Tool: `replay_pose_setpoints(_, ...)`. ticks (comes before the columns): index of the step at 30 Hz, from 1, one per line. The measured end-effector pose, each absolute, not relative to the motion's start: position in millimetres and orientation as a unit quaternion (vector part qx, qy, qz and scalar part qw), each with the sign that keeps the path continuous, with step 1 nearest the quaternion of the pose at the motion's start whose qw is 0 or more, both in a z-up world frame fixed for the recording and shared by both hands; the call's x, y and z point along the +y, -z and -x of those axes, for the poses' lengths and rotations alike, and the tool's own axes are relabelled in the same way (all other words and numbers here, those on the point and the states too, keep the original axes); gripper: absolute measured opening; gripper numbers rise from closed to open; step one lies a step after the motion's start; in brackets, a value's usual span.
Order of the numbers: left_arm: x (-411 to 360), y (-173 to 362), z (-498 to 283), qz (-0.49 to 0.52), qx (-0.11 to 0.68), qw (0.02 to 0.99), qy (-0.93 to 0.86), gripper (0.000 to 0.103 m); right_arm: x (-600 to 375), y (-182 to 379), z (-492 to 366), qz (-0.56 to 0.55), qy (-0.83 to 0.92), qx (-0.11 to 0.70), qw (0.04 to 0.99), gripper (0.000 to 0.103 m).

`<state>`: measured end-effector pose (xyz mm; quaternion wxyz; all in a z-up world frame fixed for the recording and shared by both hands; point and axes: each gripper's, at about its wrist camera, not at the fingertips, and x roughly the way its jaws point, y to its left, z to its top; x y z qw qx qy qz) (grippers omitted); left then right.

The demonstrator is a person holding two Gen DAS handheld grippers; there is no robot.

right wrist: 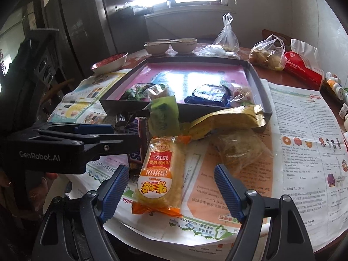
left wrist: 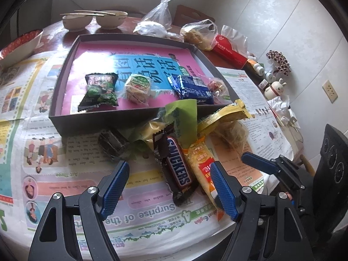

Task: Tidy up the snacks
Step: 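Move both grippers back out of the tray toward the snacks on the newspaper, then grasp the Snickers bar with the left gripper while the right grasps the orange rice-cracker bag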

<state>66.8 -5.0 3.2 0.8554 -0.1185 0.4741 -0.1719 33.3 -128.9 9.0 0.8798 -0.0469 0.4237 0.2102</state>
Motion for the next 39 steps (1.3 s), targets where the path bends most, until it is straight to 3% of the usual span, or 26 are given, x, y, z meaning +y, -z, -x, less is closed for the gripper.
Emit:
replay_pose_setpoints(22,-9.9,11.1,-77.4,0.146,0.495,0.835,0.190,0.073,-122.4,8.5,-39.6,0.075,-0.199,0.435,0.875,0.079)
replay_pose_setpoints(30,-9.8,12.6,-80.7,0.153,0.494,0.835,0.187,0.072,-122.7,12.9,-40.2,0.088,-0.188,0.435,0.876,0.068)
replay_pose_setpoints(33,-9.0,13.6,-82.7,0.163,0.494,0.832,0.194,0.061,-126.5,13.8,-42.1,0.084,-0.180,0.437,0.877,0.063)
replay_pose_setpoints(39,-11.3,14.3,-83.1,0.163,0.494,0.832,0.191,0.057,-132.7,13.7,-45.3,0.075,-0.170,0.436,0.881,0.057)
